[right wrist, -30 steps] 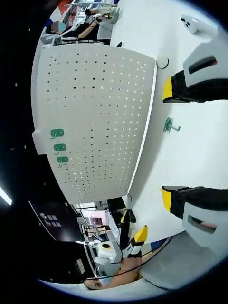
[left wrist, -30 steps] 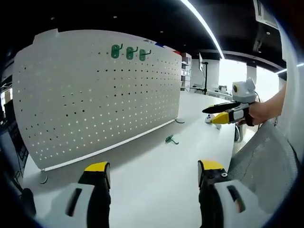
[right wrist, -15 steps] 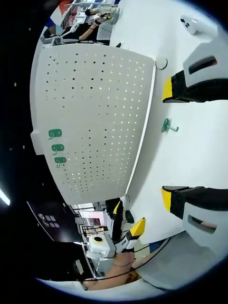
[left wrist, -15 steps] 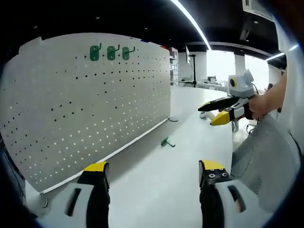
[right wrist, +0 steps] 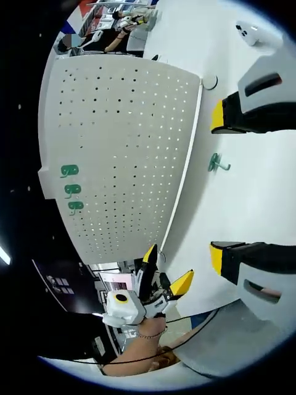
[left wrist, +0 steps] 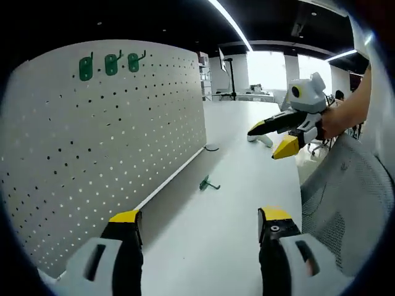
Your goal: Insert the hook assembly into the mounting plate slot until the hook locks in place.
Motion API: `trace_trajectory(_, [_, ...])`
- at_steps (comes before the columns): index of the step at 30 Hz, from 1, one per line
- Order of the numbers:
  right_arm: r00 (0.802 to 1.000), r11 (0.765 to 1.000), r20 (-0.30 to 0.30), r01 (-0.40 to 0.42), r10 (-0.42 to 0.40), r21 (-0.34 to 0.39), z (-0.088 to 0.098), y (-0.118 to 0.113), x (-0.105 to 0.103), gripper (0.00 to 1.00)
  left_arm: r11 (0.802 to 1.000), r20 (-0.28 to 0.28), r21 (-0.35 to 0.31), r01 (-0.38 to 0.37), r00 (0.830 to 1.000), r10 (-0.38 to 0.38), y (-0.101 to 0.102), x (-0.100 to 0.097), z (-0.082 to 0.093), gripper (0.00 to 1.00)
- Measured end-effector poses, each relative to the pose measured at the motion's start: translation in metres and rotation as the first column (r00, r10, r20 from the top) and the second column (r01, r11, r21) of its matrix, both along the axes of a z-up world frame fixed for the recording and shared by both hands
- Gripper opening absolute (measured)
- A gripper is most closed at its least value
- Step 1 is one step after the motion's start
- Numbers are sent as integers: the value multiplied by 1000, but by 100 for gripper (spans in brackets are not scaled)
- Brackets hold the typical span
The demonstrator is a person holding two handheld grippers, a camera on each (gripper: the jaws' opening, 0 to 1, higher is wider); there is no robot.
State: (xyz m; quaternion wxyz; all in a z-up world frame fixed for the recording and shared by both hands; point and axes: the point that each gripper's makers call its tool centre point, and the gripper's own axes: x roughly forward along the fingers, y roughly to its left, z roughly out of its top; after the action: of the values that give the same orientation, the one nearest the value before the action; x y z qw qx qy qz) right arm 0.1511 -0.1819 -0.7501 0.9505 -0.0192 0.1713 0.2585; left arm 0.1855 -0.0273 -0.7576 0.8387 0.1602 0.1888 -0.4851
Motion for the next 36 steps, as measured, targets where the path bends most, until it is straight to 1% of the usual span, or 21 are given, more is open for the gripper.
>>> trace_trajectory(3, [1000, 1000, -1, 4, -4, 1, 0, -1, 0, 69, 999, -10, 25, 30, 1000, -30, -7, 4, -6, 79])
trace_trajectory(6, [1000, 1000, -5, 2, -2, 0, -1, 0, 0, 69, 998, -12, 32, 58, 998, -57, -14, 5, -7, 79])
trace_trajectory(10, [1000, 1000, -9, 1, -1, -4, -2, 0, 0, 69, 993, -28, 49, 106, 994, -105, -22, 3, -13, 79])
trace_trajectory(13, [1000, 1000, -13, 1, -1, -5, -3, -1, 0, 68, 988, -29, 74, 139, 990, -137, -25, 4, -17, 79])
trace_trajectory(15, [1000, 1000, -15, 1, -1, -5, -4, -1, -1, 68, 985, -48, 80, 152, 988, -148, -27, 5, -19, 79])
trace_trajectory(23, [1000, 1000, -18, -3, 3, -9, -5, 0, -1, 68, 972, -37, 116, 202, 979, -199, -38, 12, -20, 79])
trace_trajectory(25, [1000, 1000, -18, -1, 1, -11, -4, 0, -1, 68, 968, -42, 122, 219, 976, -215, -41, 13, -20, 79])
trace_trajectory(27, [1000, 1000, -23, 0, 0, -5, -5, 0, -2, 68, 957, -38, 147, 249, 969, -246, -44, 14, -22, 79])
trace_trajectory(30, [1000, 1000, -18, 1, -1, -13, -4, -1, -2, 69, 947, -48, 161, 277, 961, -272, -49, 16, -24, 78])
trace_trajectory(31, [1000, 1000, -25, 2, -2, -6, -5, -1, -2, 69, 946, -50, 160, 281, 960, -276, -51, 17, -24, 78])
trace_trajectory(36, [1000, 1000, -29, 7, -7, -17, -7, -3, -2, 68, 937, -49, 169, 307, 952, -303, -60, 20, -24, 78])
